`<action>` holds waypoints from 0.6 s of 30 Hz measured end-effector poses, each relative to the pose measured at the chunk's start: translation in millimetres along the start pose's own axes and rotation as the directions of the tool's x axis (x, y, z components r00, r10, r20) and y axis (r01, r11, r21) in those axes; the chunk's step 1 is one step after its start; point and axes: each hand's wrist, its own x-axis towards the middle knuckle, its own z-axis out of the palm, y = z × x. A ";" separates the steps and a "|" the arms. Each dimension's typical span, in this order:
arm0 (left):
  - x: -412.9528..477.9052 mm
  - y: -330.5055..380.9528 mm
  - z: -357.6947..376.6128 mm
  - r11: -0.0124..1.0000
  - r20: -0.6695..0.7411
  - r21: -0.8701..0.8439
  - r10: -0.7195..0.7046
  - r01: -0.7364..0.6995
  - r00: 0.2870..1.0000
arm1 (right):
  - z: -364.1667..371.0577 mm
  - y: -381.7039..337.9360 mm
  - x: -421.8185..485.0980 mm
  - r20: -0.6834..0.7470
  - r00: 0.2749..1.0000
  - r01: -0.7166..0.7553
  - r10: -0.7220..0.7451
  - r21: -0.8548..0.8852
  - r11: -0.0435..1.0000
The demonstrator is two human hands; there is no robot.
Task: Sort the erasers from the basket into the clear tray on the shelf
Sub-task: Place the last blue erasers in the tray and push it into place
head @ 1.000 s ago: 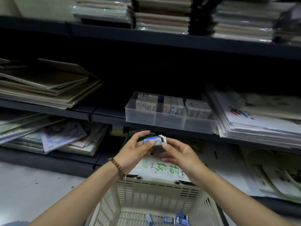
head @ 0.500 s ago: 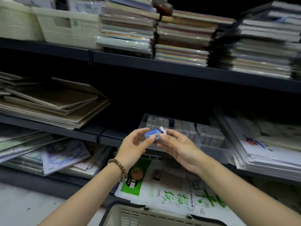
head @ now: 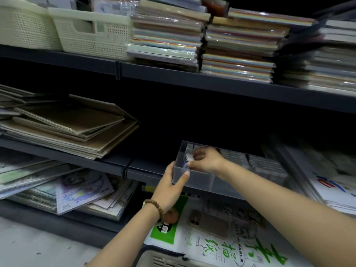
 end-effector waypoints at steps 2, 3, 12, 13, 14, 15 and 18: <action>0.2 -0.9 -0.3 1.000 -0.013 -0.023 -0.007 0.006 1.000 | 8.3 2.7 5.1 -0.016 1.000 -0.015 0.014 -0.005 1.000; -0.2 -0.3 -0.5 1.000 -0.015 -0.028 -0.007 0.006 1.000 | 12.1 2.9 6.0 -0.025 1.000 -0.016 0.016 -0.009 1.000; -11.9 0.2 0.6 0.995 -0.018 -0.093 0.019 -0.021 1.000 | 26.3 -0.7 5.1 -0.076 0.996 -0.037 0.037 -0.008 0.999; -13.1 -0.2 0.4 0.996 -0.021 -0.085 0.021 -0.023 1.000 | 26.0 0.6 4.5 -0.076 0.996 -0.047 0.047 0.000 0.999; -14.1 -0.5 0.2 0.996 -0.024 -0.085 0.024 -0.025 0.999 | 24.8 1.2 3.9 -0.063 0.996 -0.064 0.066 0.021 0.998; -14.7 -1.0 -0.1 0.995 -0.026 -0.095 0.022 -0.024 0.999 | 23.0 1.5 3.7 -0.038 0.995 -0.089 0.091 0.048 0.995; -15.7 -2.2 -1.9 0.992 -0.021 -0.128 0.013 -0.015 1.000 | 19.0 1.4 6.1 0.044 0.987 -0.160 0.157 0.073 0.984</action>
